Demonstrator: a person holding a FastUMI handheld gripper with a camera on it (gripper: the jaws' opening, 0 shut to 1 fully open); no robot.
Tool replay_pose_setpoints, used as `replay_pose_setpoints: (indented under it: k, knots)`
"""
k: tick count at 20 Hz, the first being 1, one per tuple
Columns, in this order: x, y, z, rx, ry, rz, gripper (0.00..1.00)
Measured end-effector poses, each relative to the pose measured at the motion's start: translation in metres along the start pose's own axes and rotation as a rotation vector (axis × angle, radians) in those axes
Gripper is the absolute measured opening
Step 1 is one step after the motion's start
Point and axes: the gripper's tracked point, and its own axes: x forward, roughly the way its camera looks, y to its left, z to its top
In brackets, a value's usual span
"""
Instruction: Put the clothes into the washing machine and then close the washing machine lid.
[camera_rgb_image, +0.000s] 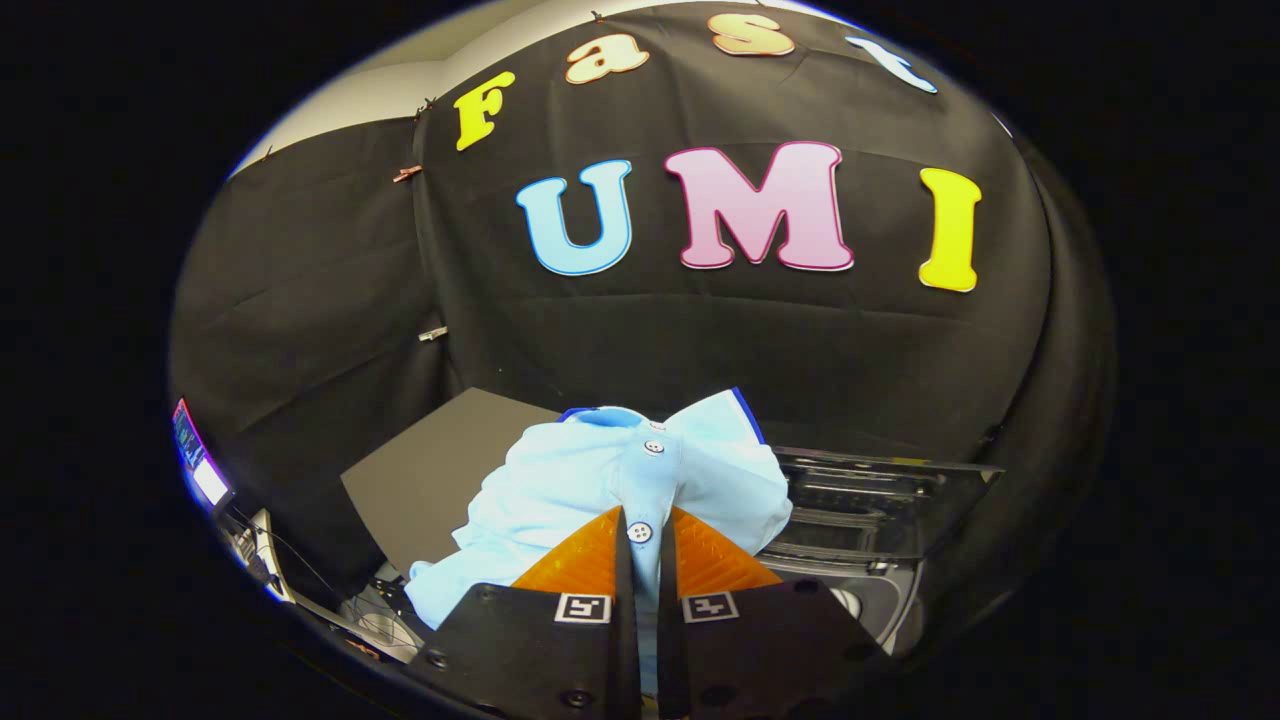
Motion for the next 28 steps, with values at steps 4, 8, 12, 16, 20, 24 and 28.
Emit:
replay_pose_setpoints:
  k: [4,8,12,16,20,24,28]
  knots:
    - [-0.002,-0.050,-0.016,-0.005,0.018,-0.042,0.11]
    - [0.007,-0.085,-0.048,0.002,0.066,-0.077,0.11]
    - [0.021,-0.114,-0.089,-0.015,0.151,-0.124,0.11]
    - [0.022,-0.125,-0.115,-0.001,0.197,-0.163,0.11]
    - [0.020,-0.126,-0.126,0.004,0.218,-0.175,0.11]
    - [0.030,-0.140,-0.146,0.078,0.273,-0.237,0.11]
    - [0.050,-0.157,-0.176,0.135,0.343,-0.285,0.11]
